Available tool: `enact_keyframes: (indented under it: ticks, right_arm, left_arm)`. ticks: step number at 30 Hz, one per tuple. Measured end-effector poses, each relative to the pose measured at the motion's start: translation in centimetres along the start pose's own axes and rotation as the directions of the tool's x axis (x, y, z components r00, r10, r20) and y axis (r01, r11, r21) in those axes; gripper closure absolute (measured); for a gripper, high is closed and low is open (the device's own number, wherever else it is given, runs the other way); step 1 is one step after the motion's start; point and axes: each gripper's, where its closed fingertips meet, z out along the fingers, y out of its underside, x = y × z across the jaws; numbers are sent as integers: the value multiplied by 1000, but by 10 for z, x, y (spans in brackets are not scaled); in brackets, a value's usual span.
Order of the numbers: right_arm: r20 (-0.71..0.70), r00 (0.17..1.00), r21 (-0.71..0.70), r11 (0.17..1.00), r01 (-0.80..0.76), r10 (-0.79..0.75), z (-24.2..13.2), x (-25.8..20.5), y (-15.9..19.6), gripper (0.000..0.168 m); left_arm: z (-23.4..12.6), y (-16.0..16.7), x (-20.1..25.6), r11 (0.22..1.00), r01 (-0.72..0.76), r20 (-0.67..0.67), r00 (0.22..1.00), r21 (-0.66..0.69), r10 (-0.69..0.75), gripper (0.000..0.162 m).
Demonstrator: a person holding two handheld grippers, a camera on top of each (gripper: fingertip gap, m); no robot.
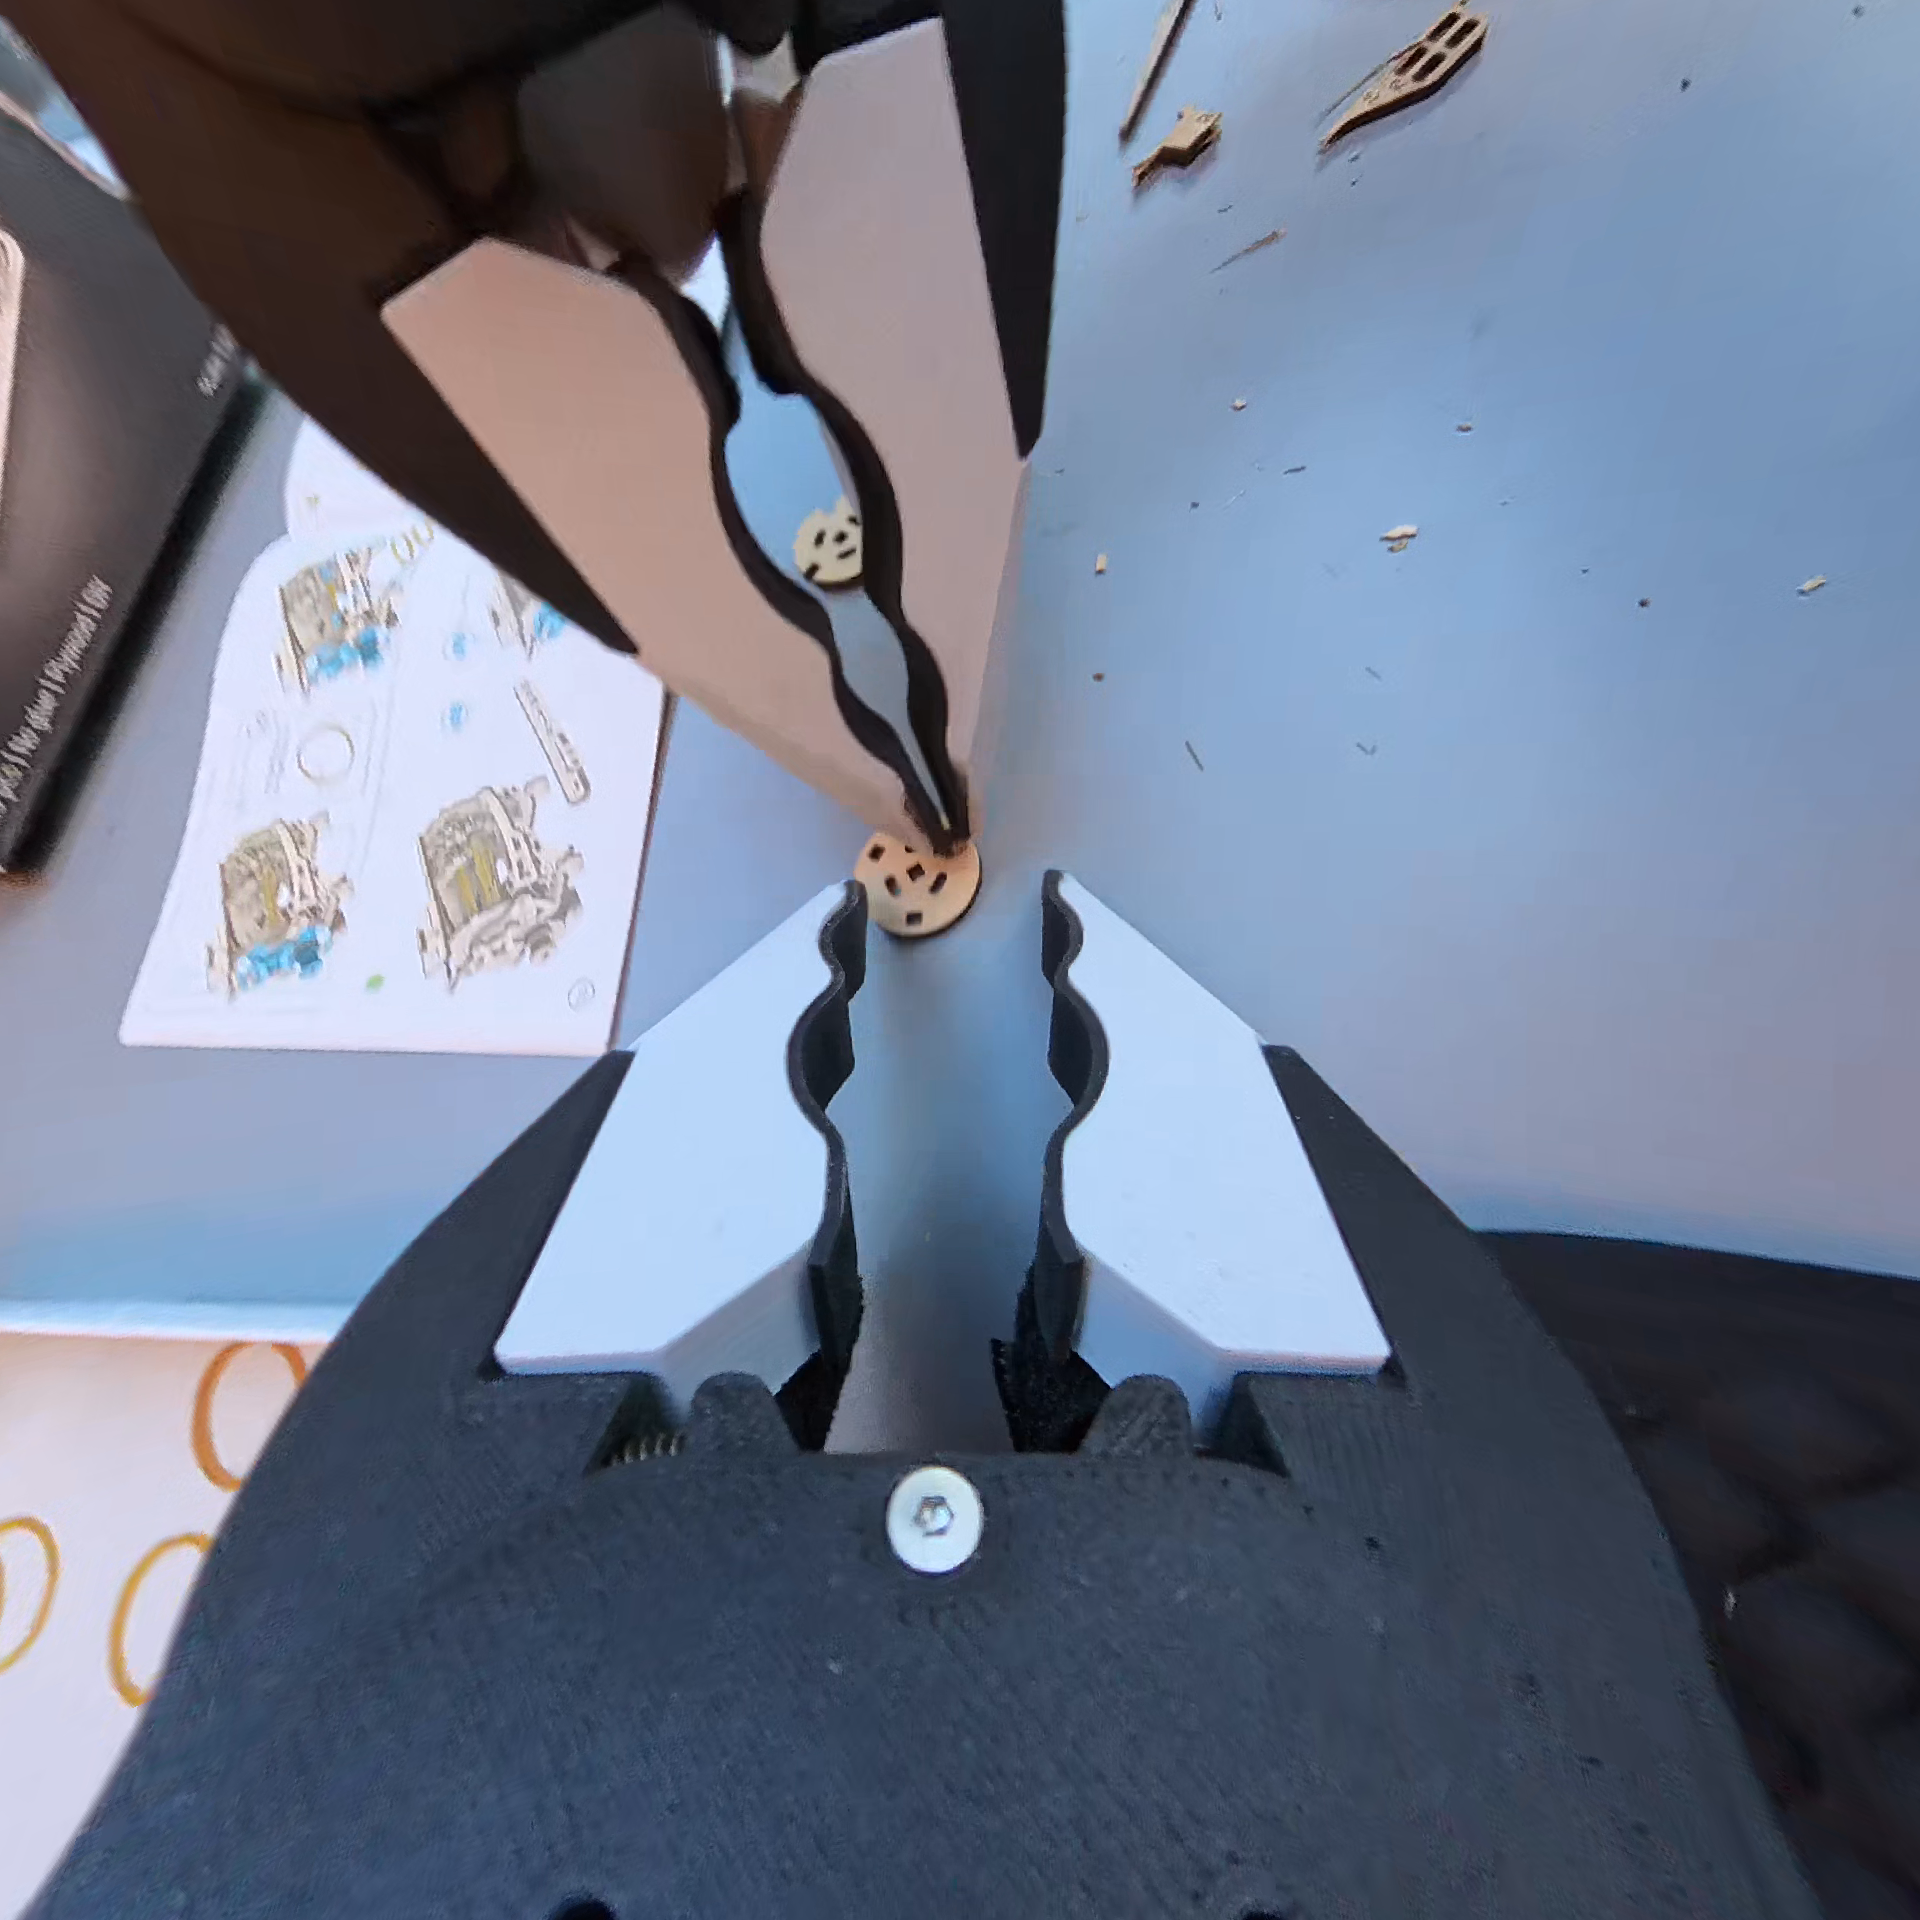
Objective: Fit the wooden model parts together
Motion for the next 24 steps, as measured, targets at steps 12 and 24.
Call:
enact_keyframes:
  ticks: [12, 24]
  right_arm:
    - [-3, 1000, -86, 996, 9, -9, -1, 1, 2, 159]
    - [28, 999, -126, 991, 43, -40, -2, 0, -4, 168]
  left_arm:
    - [3, -1, 3, 1000, -13, 3, 1000, -2, 13, 156]
    - [3, 0, 1, 1000, -13, 28, 1000, -6, 13, 160]
